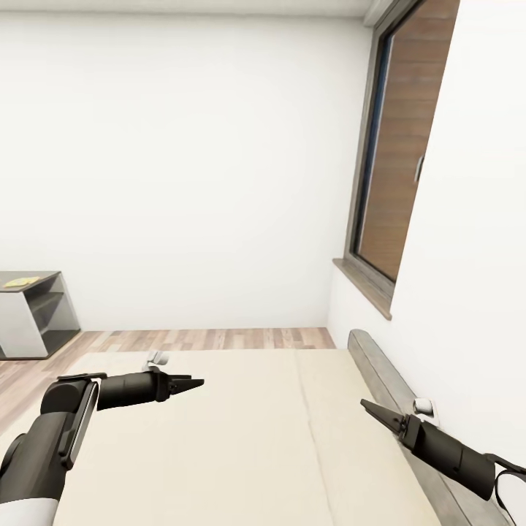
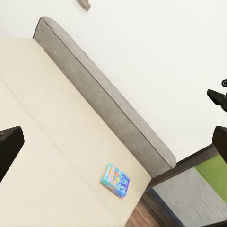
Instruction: Put all the toys in the child's room - the three board games (two on the bed and one on the table), the two jigsaw puzzles on the table, and the tennis ball on the table - inside the toy box on the table in the child's room.
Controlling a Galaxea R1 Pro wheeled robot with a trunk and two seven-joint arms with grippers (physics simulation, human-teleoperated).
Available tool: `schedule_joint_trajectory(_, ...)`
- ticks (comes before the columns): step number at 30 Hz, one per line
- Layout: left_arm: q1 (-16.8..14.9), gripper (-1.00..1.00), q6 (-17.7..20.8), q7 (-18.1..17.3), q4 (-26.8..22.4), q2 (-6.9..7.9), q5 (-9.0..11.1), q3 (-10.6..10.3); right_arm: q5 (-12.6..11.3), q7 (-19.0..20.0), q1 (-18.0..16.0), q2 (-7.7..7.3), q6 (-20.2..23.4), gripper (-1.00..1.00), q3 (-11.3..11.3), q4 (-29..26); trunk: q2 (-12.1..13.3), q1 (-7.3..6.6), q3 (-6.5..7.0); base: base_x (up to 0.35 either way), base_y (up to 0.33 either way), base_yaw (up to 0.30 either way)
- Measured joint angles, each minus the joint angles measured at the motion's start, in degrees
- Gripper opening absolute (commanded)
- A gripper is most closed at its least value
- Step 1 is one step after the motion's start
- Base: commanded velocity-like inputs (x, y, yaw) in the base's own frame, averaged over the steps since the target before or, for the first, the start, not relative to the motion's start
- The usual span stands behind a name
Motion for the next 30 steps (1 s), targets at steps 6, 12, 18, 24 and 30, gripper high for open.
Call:
schedule_joint_trajectory(6,0.0,1.0,-0.04,0.0,0.0,0.01,-0.01,0.03,-0.02,0.01,0.0,0.0,0.0,1.0,0.01,-0.03,-0.01,0.0,0.0,0.0,-0.035,0.0)
schedule_joint_trajectory(12,0.0,1.0,-0.06,0.01,0.0,-0.04,-0.01,0.0,-0.03,-0.02,0.0,0.02,-0.02,1.0,0.05,-0.02,-0.01,0.0,0.0,0.0,-0.028,0.0)
schedule_joint_trajectory(18,0.0,1.0,-0.08,0.01,0.01,-0.05,-0.01,-0.01,0.0,-0.01,0.0,0.07,-0.19,1.0,0.05,-0.07,-0.01,0.0,0.0,0.0,-0.162,0.0)
schedule_joint_trajectory(24,0.0,1.0,-0.08,0.01,0.0,-0.05,-0.01,0.05,0.0,0.01,0.0,0.09,-0.22,1.0,0.06,-0.07,-0.01,0.0,0.0,0.0,-0.109,0.0)
schedule_joint_trajectory(30,0.0,1.0,-0.06,0.02,0.0,-0.06,-0.01,0.07,-0.03,0.02,0.0,0.09,-0.19,1.0,0.06,-0.03,-0.01,0.0,0.0,0.0,-0.022,0.0)
